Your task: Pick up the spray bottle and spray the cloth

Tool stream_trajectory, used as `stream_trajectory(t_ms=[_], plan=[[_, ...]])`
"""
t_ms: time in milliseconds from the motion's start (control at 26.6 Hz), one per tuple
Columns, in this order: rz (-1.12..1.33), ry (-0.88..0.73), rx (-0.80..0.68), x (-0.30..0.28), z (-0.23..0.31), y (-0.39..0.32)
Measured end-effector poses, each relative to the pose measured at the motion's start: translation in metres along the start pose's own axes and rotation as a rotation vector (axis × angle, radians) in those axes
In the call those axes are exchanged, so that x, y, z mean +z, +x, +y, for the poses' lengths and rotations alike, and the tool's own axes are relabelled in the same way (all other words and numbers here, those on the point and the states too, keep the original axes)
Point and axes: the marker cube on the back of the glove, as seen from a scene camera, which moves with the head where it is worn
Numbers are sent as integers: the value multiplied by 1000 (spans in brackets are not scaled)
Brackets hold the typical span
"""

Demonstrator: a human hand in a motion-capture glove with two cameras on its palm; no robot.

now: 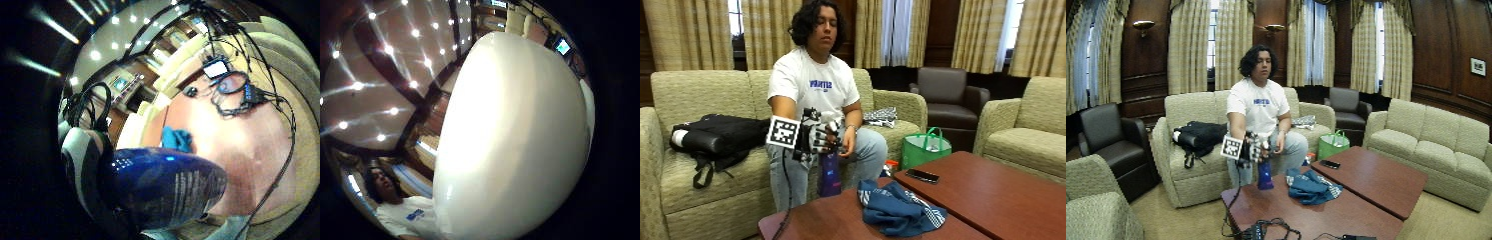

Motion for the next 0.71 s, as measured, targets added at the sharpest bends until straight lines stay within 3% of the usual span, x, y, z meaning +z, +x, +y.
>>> stream_trajectory(t_ms=[301,715], plan=[[-1,-368,-114,-8,-5,-93],[624,-597,-169,29,-30,-105]])
